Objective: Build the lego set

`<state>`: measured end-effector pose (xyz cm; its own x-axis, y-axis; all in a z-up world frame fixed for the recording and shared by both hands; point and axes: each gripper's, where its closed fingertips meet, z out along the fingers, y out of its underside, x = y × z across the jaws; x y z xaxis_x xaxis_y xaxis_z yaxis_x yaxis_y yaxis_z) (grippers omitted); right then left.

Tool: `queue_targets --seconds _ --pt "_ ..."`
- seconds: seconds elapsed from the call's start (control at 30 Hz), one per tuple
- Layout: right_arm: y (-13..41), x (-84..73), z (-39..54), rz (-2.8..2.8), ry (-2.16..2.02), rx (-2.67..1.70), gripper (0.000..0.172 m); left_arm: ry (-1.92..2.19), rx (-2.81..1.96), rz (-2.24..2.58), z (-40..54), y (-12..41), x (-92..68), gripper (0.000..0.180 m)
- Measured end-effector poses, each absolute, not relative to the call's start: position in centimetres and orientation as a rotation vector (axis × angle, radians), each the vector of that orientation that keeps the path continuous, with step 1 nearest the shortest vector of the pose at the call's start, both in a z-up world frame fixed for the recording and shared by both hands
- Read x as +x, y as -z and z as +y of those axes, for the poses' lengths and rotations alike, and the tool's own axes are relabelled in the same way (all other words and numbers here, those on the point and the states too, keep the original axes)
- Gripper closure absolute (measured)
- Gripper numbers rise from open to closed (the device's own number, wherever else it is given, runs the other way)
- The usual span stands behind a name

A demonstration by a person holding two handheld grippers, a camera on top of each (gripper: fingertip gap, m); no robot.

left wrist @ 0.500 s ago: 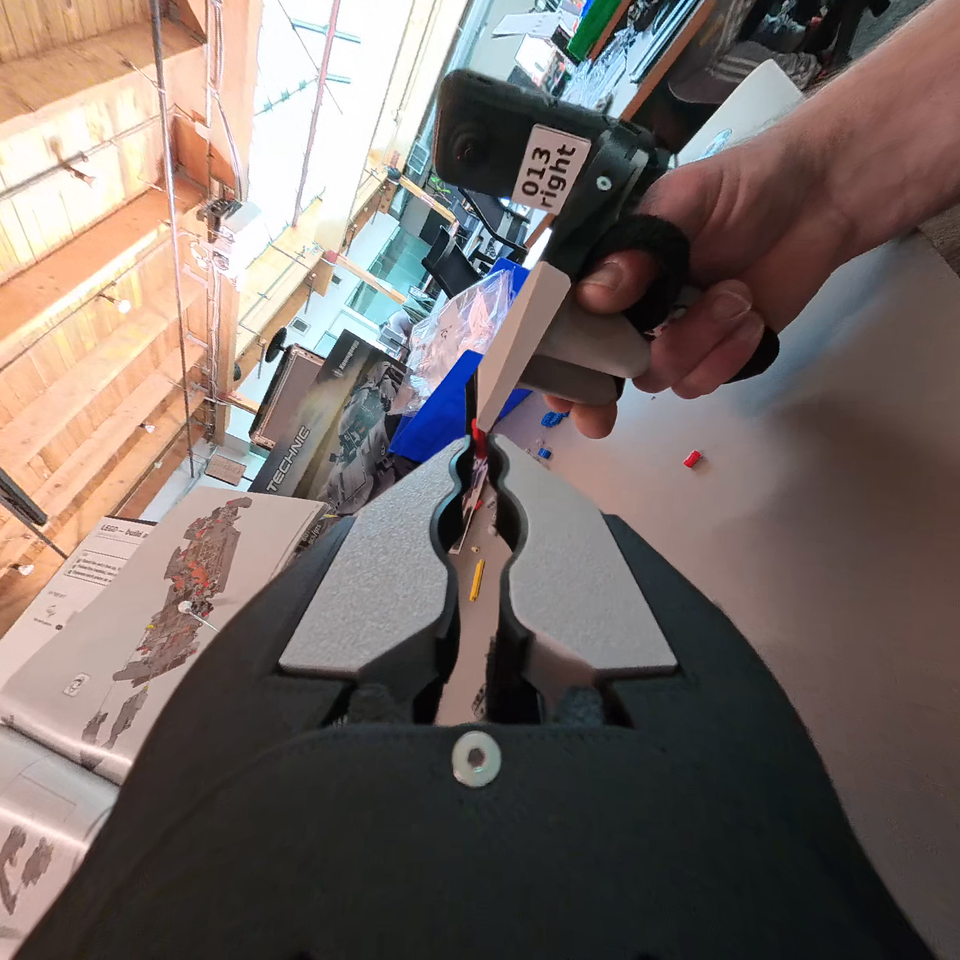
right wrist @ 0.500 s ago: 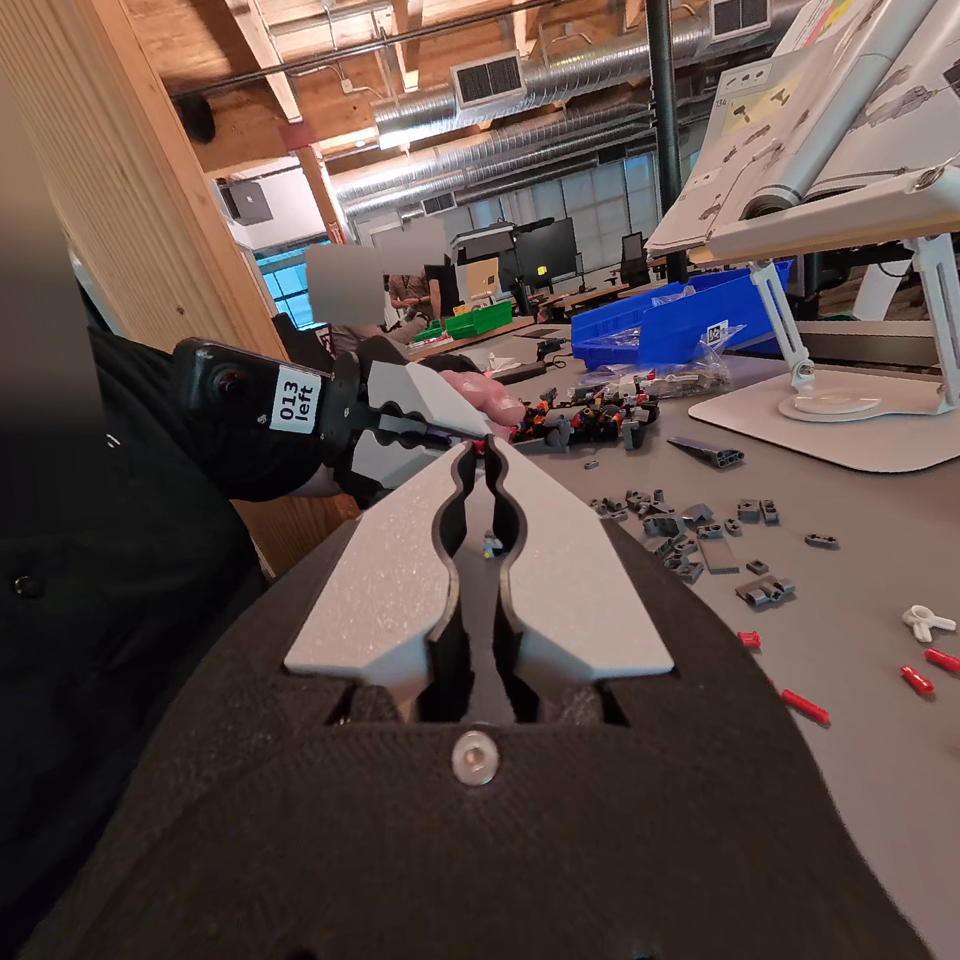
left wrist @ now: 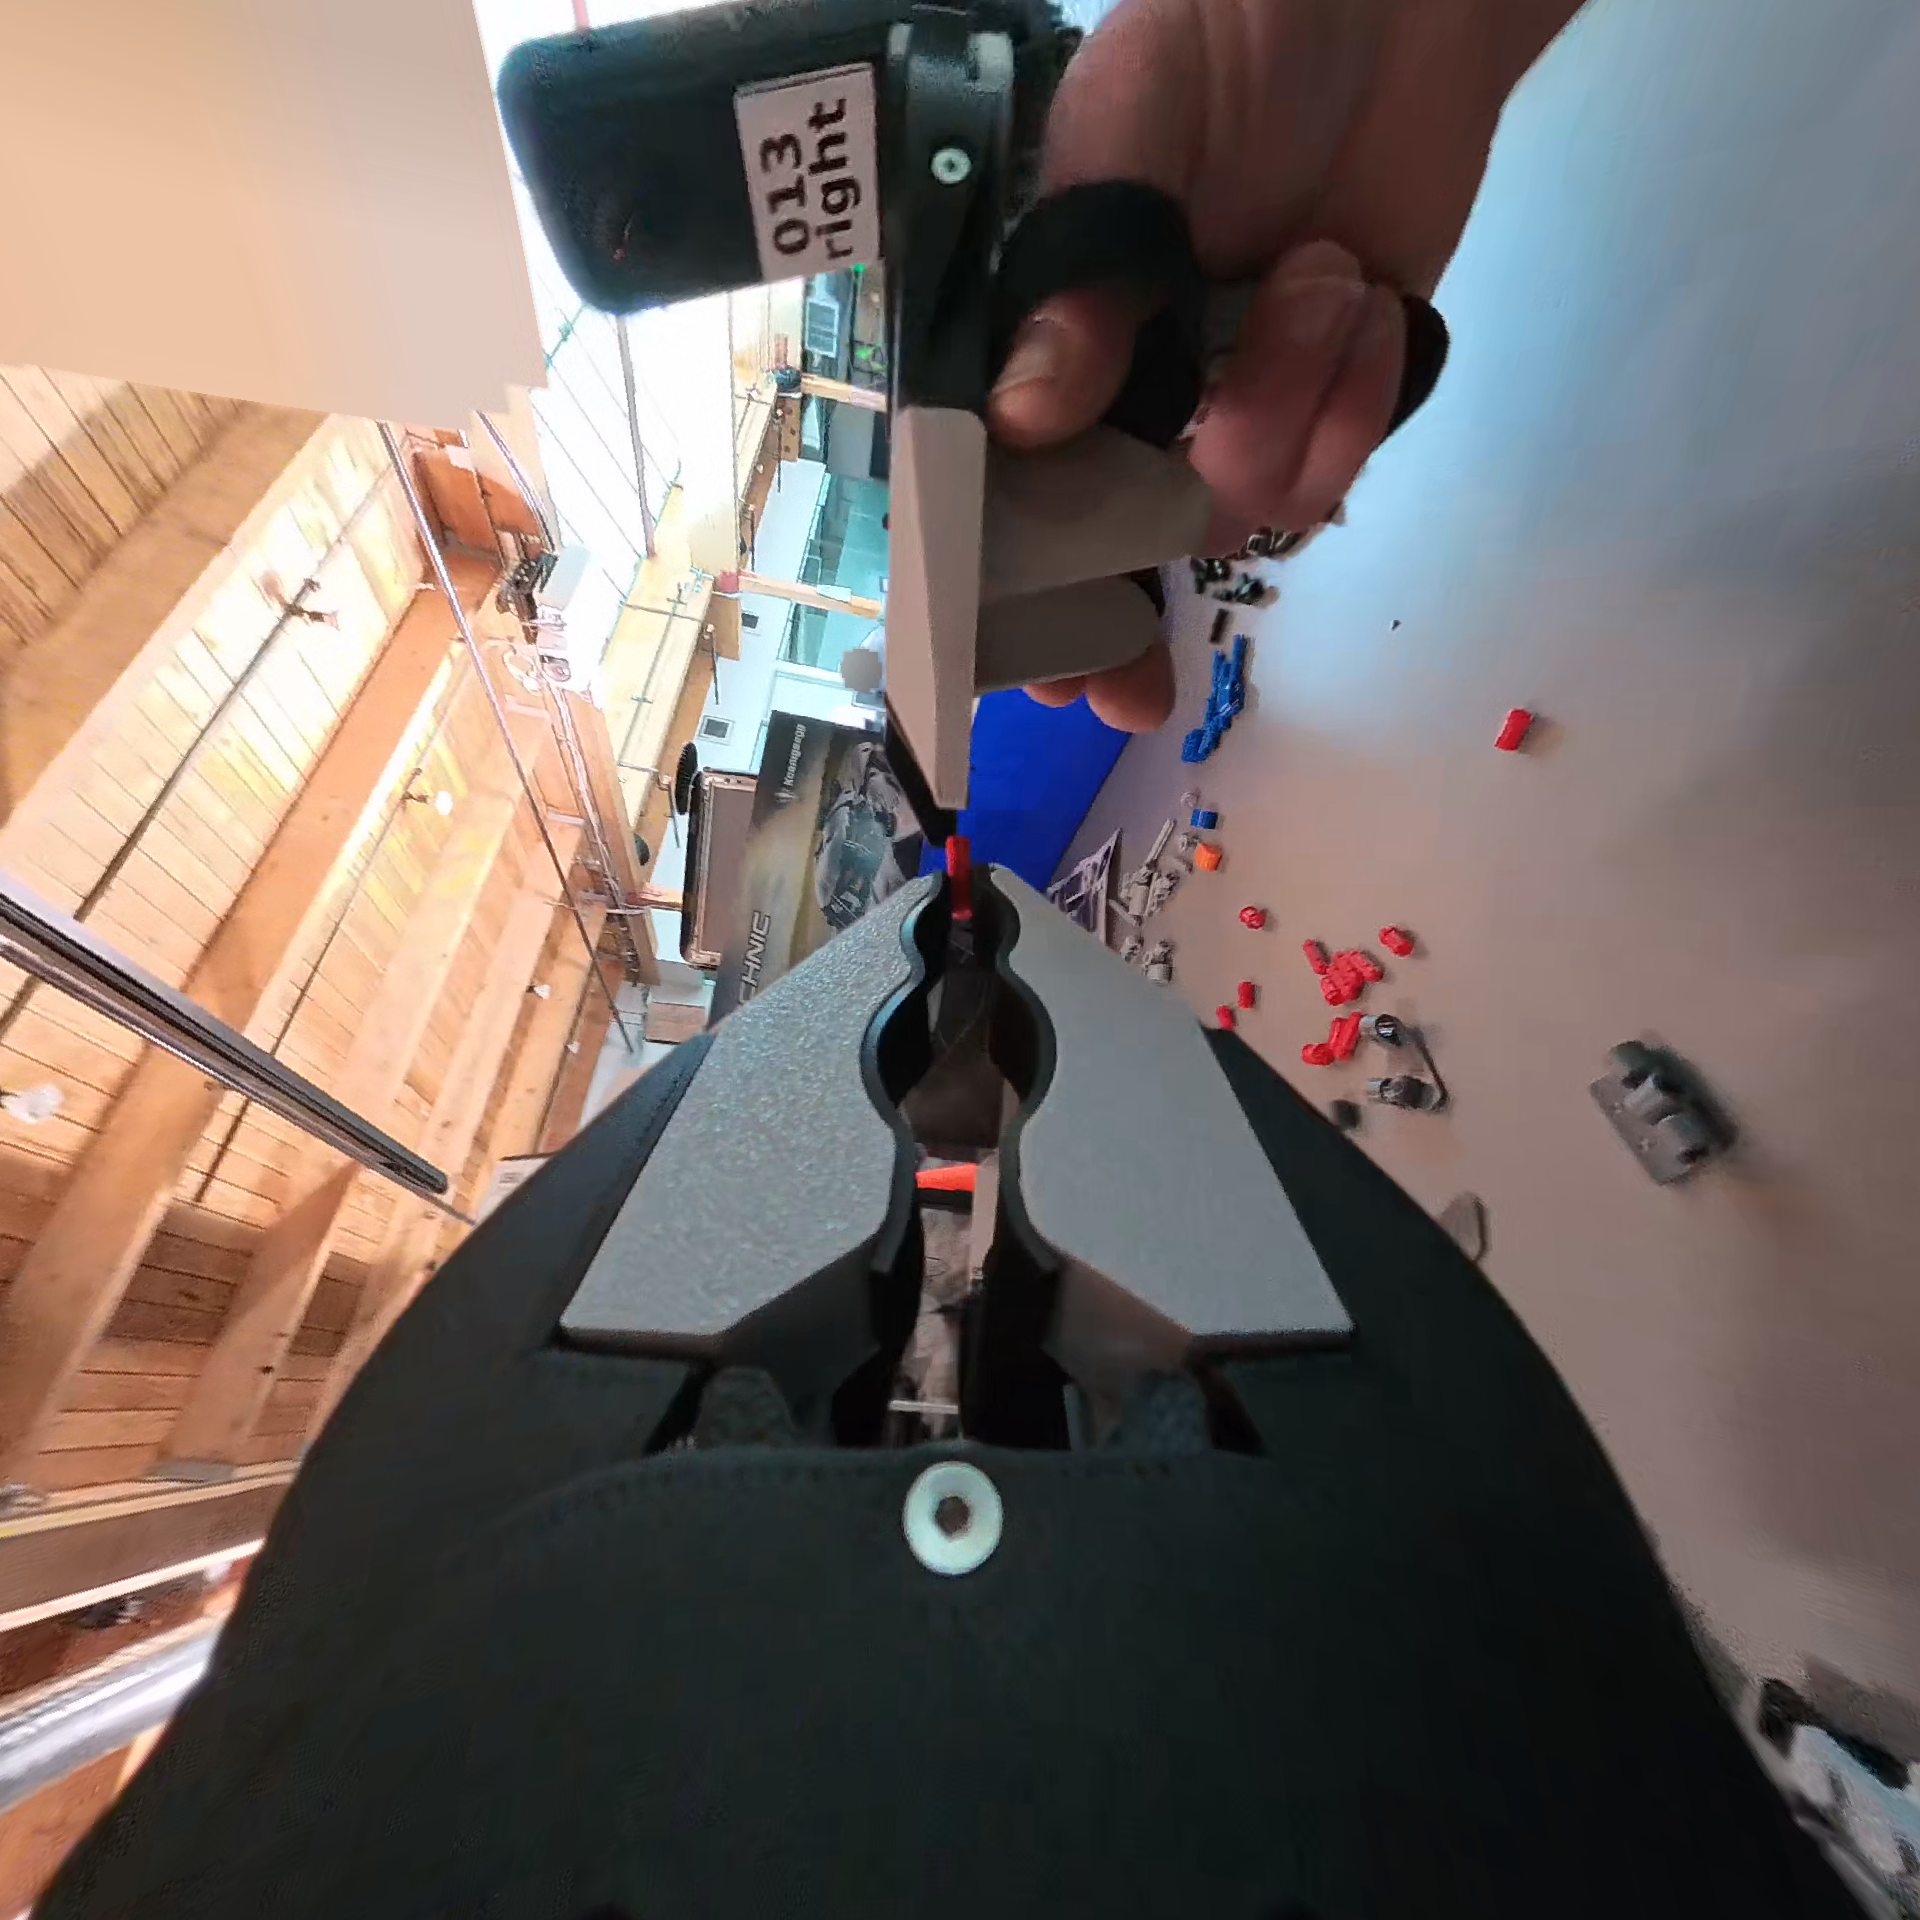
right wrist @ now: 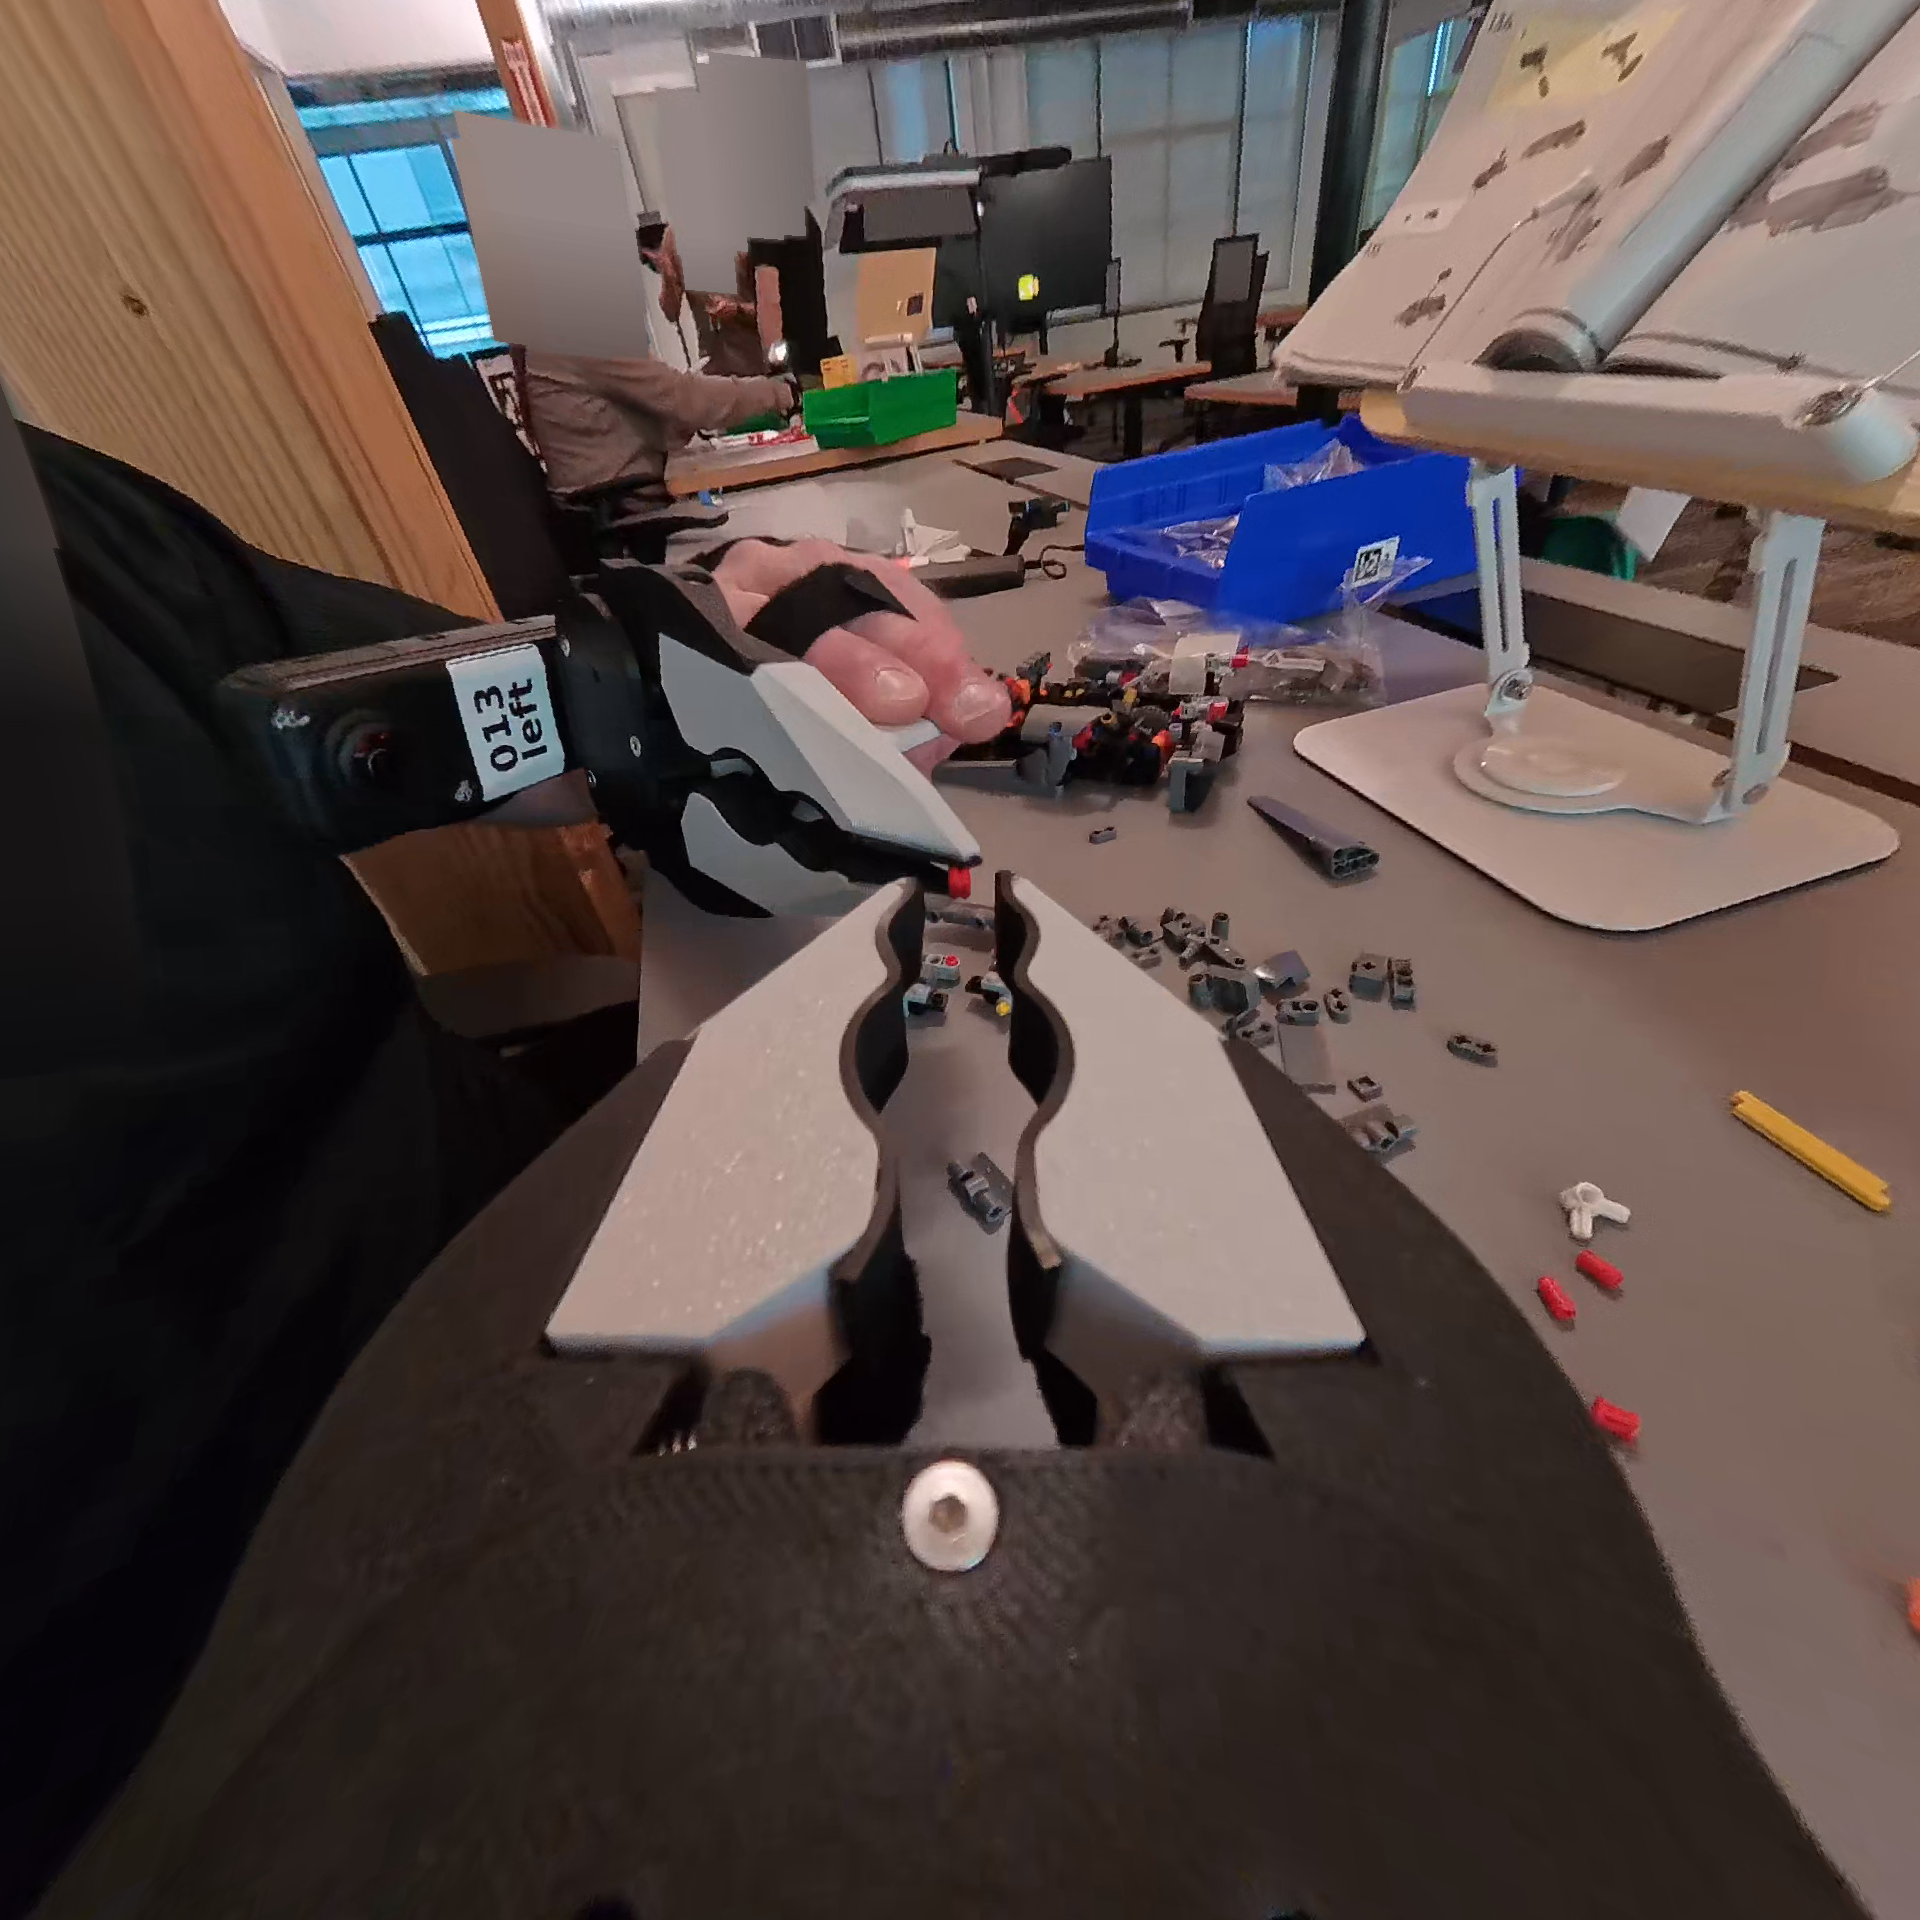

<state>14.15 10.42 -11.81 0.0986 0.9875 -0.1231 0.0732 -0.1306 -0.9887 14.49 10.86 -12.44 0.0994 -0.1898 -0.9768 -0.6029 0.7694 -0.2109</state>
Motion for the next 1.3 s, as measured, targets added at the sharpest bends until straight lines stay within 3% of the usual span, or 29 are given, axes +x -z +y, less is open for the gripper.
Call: queue_targets --seconds 0.63,0.73,1.07,1.3 --pt "11.8 13.5 11.0 -1.088 -1.259 -1.400 0.171 -0.356 -0.684 1.429 11.3 12.2 14.4 0.179" --pt "11.7 14.5 11.8 -1.072 -1.217 -1.401 0.172 -0.298 -0.831 1.432 11.7 12.6 13.2 0.161" --pt "15.6 15.5 12.7 -1.121 -1.179 -1.448 0.171 0.288 -1.704 1.677 9.1 24.3 11.7 0.149" --pt "16.4 15.3 12.2 -1.160 -1.184 -1.450 0.171 0.308 -1.864 1.636 10.0 26.3 11.8 0.152"
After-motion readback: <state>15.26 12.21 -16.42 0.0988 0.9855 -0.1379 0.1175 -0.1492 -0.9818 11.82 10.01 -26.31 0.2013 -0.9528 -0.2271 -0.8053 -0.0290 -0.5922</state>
